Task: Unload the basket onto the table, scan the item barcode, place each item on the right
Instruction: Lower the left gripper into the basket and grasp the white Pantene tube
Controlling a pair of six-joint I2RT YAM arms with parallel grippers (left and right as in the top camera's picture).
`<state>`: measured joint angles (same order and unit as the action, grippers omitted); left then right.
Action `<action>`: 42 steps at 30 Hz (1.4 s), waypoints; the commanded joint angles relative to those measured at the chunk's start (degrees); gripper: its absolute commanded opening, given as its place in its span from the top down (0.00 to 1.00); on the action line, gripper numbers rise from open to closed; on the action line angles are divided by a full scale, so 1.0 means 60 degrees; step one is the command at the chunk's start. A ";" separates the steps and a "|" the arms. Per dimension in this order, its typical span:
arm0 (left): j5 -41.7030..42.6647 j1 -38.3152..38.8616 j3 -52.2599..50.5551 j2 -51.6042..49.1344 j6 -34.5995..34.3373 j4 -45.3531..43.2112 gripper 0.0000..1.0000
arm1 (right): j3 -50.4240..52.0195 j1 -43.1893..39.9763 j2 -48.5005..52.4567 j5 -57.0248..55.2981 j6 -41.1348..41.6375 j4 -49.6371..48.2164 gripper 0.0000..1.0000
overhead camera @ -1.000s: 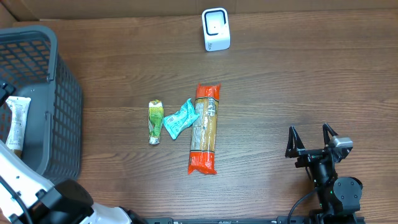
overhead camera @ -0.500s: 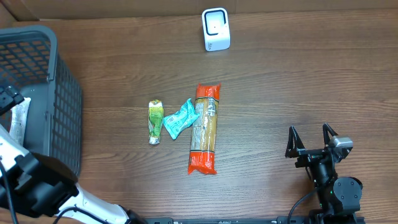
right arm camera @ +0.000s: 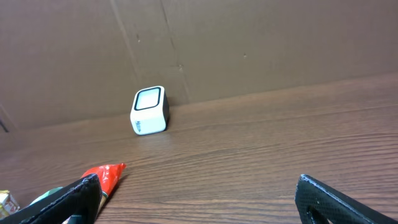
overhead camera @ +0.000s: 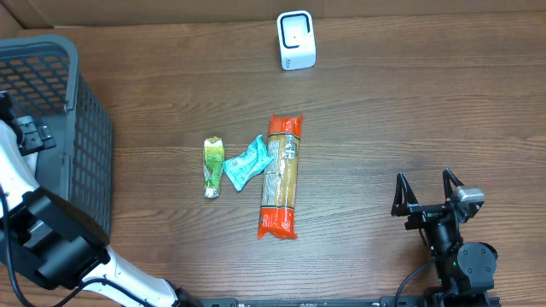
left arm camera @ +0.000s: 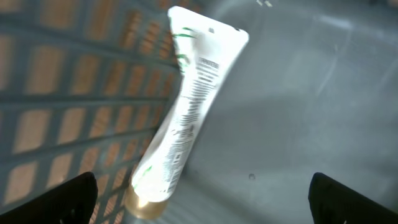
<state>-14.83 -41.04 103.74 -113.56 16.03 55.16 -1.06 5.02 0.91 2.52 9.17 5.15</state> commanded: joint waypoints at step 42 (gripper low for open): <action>-0.0106 -0.0619 -0.2820 -0.2320 0.1829 -0.3366 0.96 | 0.0087 0.0058 -0.0066 -0.0091 -0.0011 -0.0062 0.00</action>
<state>-17.06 -44.69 89.36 -122.26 28.49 32.82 -1.06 5.02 0.91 2.52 9.19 5.10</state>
